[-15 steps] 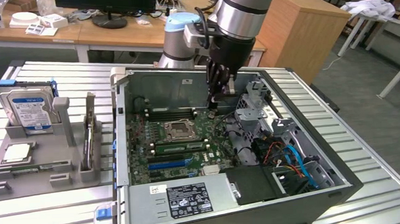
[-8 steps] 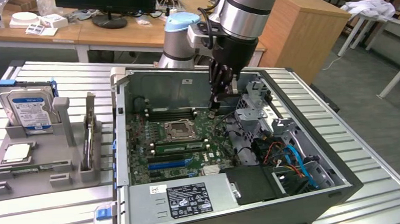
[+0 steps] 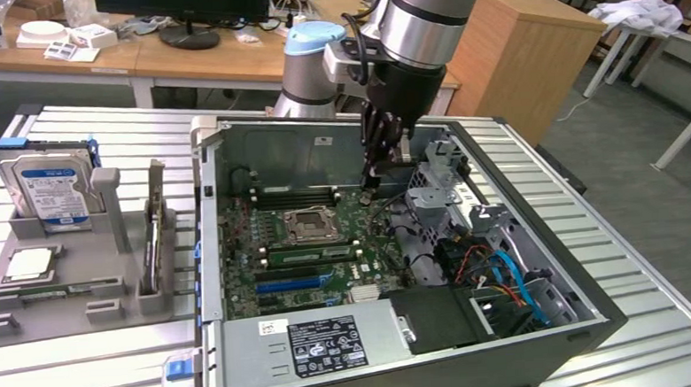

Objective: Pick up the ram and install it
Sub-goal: 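Press down the ram until it locks into place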

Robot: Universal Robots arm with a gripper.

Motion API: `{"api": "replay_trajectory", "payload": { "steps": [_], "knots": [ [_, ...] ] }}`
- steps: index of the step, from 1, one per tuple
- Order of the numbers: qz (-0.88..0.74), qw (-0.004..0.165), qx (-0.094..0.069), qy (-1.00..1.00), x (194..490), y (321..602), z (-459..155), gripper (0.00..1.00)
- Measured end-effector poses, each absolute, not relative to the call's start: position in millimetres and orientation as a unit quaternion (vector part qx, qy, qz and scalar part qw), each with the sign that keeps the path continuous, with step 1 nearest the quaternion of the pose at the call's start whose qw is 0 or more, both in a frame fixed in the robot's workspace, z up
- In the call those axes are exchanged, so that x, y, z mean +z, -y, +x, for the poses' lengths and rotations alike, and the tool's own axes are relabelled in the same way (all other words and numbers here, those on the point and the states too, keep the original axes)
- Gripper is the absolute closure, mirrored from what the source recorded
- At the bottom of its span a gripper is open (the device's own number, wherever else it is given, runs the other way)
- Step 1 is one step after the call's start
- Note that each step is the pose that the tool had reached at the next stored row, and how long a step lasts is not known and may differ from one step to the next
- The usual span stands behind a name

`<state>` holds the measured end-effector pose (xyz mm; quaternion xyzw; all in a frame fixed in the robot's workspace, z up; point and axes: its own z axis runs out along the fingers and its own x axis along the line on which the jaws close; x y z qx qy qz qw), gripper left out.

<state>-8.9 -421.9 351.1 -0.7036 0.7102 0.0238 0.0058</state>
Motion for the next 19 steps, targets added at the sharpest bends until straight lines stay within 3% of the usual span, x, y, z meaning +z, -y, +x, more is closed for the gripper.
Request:
{"api": "replay_trajectory", "payload": {
  "steps": [19],
  "knots": [
    [-0.704, 0.006, 0.024, -0.710, 323, 422, -9, 0.89]
  ]
}}
